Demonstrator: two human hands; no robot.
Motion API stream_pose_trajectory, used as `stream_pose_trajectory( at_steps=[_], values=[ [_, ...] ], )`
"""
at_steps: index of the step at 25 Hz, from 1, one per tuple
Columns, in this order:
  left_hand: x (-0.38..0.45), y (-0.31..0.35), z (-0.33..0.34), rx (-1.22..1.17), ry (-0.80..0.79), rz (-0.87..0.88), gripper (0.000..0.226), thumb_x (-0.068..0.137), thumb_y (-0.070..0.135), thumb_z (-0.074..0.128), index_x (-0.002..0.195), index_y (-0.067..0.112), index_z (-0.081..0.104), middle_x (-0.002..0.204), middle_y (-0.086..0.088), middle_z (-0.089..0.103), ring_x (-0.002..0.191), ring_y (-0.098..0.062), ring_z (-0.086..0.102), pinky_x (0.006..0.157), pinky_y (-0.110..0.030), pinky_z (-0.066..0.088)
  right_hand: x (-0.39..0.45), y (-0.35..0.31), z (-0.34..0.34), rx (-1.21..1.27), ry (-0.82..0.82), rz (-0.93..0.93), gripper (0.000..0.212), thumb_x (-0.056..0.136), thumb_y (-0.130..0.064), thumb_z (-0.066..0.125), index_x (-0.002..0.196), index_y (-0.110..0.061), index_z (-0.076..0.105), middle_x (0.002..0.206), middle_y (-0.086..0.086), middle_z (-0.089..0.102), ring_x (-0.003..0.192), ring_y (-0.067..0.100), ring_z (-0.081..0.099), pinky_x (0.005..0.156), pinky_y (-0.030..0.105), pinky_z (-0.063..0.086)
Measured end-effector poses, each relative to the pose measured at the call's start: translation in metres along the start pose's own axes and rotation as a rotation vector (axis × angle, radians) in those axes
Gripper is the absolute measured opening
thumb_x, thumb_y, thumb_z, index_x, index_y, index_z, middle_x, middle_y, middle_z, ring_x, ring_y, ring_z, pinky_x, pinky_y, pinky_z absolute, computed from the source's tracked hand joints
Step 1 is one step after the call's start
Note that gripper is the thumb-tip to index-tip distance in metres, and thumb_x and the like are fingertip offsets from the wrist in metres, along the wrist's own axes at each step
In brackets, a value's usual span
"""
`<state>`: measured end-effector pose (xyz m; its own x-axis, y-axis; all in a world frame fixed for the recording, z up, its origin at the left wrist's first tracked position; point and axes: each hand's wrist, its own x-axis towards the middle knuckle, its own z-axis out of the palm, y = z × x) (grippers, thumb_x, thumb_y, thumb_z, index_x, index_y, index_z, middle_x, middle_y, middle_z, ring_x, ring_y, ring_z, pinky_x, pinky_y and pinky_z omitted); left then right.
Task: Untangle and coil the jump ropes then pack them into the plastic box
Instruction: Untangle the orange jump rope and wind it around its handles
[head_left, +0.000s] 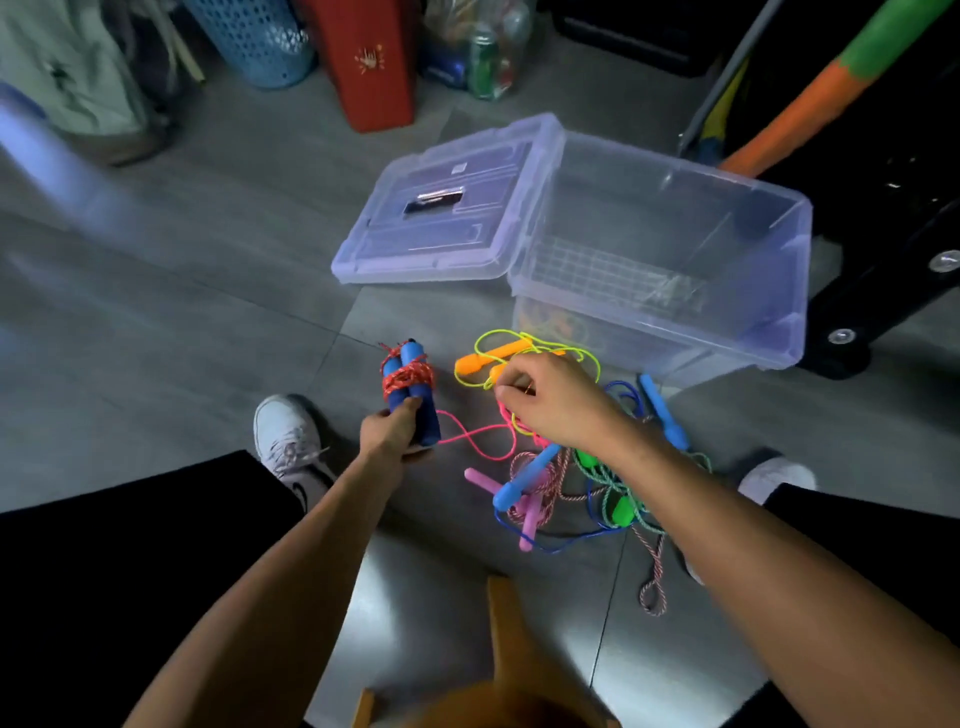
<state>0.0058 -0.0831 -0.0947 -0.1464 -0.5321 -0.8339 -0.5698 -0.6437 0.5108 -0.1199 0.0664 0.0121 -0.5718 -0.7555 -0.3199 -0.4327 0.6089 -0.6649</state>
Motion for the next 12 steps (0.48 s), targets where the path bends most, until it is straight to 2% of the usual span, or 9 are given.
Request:
stream_pose_trajectory(
  at_steps=[2, 3, 6, 7, 10, 12],
  values=[
    [0.034, 0.007, -0.003, 0.040, 0.009, 0.017, 0.026, 0.090, 0.025, 0.066, 0.106, 0.006, 0.058, 0.096, -0.014, 0.061, 0.066, -0.025, 0.061, 0.035, -0.024, 0.050, 0.016, -0.003, 0.015, 0.006, -0.020, 0.048, 0.011, 0.088, -0.016, 0.060, 0.086, -0.014, 0.070, 0.077, -0.007, 0.065, 0.077, 0.014, 0.062, 0.069, 0.028, 0.046],
    [0.053, 0.012, -0.004, 0.054, 0.002, 0.034, 0.026, 0.090, 0.022, 0.067, 0.107, 0.005, 0.058, 0.099, -0.015, 0.062, 0.072, -0.027, 0.062, 0.040, -0.025, 0.052, 0.027, -0.003, 0.024, 0.008, -0.023, 0.069, 0.011, 0.088, -0.016, 0.060, 0.085, -0.014, 0.071, 0.075, -0.008, 0.064, 0.076, 0.014, 0.061, 0.068, 0.028, 0.044],
    [0.103, 0.023, -0.004, 0.059, -0.018, 0.119, 0.032, 0.087, 0.014, 0.071, 0.115, 0.004, 0.059, 0.103, -0.012, 0.063, 0.087, -0.030, 0.064, 0.070, -0.040, 0.060, 0.056, 0.004, 0.044, 0.012, -0.010, 0.107, 0.013, 0.088, -0.017, 0.061, 0.076, -0.018, 0.066, 0.064, -0.013, 0.057, 0.069, 0.011, 0.055, 0.061, 0.026, 0.037],
    [0.116, 0.025, -0.005, 0.038, -0.015, 0.158, 0.032, 0.086, 0.013, 0.072, 0.115, 0.006, 0.059, 0.100, -0.010, 0.062, 0.087, -0.029, 0.065, 0.073, -0.039, 0.060, 0.064, 0.006, 0.049, 0.012, -0.005, 0.122, 0.013, 0.088, -0.017, 0.062, 0.075, -0.019, 0.065, 0.063, -0.013, 0.057, 0.069, 0.011, 0.055, 0.061, 0.026, 0.036],
    [0.139, 0.028, -0.001, -0.053, -0.044, 0.200, 0.044, 0.084, 0.009, 0.073, 0.124, 0.009, 0.055, 0.100, -0.010, 0.063, 0.080, -0.020, 0.061, 0.061, -0.020, 0.054, 0.081, 0.012, 0.062, 0.040, -0.011, 0.176, 0.010, 0.089, -0.017, 0.062, 0.082, -0.015, 0.069, 0.071, -0.009, 0.061, 0.073, 0.011, 0.057, 0.065, 0.023, 0.035],
    [0.151, 0.027, 0.003, -0.126, -0.067, 0.103, 0.050, 0.087, 0.005, 0.069, 0.132, 0.009, 0.049, 0.110, -0.015, 0.064, 0.087, -0.023, 0.059, 0.070, -0.025, 0.052, 0.088, 0.015, 0.071, 0.064, -0.027, 0.193, 0.010, 0.089, -0.015, 0.062, 0.082, -0.016, 0.069, 0.072, -0.008, 0.061, 0.074, 0.012, 0.059, 0.066, 0.022, 0.036]
  ],
)
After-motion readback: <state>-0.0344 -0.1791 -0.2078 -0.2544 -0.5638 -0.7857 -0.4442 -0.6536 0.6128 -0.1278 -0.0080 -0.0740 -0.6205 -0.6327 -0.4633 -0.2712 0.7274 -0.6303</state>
